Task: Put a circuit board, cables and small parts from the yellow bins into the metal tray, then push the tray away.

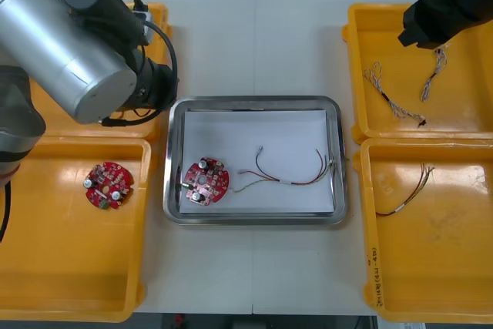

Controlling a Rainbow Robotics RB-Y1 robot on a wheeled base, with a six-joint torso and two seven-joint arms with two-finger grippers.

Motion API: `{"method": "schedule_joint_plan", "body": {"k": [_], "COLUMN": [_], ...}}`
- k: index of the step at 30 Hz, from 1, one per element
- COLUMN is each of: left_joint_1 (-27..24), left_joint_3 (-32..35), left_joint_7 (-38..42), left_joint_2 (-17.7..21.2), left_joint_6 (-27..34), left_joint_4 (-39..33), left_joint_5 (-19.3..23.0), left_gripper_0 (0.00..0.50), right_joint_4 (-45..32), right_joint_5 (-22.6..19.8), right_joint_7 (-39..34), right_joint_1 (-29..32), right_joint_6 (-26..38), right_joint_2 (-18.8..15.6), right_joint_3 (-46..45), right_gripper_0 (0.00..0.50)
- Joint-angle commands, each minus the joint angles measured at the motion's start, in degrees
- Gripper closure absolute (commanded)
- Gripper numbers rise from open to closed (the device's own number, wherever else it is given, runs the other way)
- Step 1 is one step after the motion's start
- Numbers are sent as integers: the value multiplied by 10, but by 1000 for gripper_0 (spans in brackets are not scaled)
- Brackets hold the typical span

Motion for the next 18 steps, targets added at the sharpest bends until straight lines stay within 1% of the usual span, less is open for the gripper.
{"method": "schedule_joint_plan", "body": {"k": [1, 5, 9, 15, 18], "left_joint_1": [1, 1, 1, 1, 1], "left_joint_3": [-37, -66, -92, -115, -128], "left_joint_7": [-16, -8, 2, 17, 23], "left_joint_2": [-29, -40, -49, -56, -56], "left_joint_6": [-20, -46, -81, -110, -112], "left_joint_4": [14, 43, 72, 97, 100], "left_joint_5": [-35, -60, -81, -82, -83], "left_gripper_0": [497, 497, 497, 497, 497], "right_joint_4": [34, 70, 118, 183, 215], "right_joint_5": [14, 27, 53, 96, 104], "right_joint_7": [-22, -22, -22, -24, -24], "right_joint_1": [-43, -53, -70, -86, -91], "right_joint_6": [2, 2, 2, 2, 2], "right_joint_2": [-31, -36, -37, -37, -37], "right_joint_3": [-45, -67, -81, -111, -121], "right_gripper_0": [0, 0, 0, 0, 0]}}
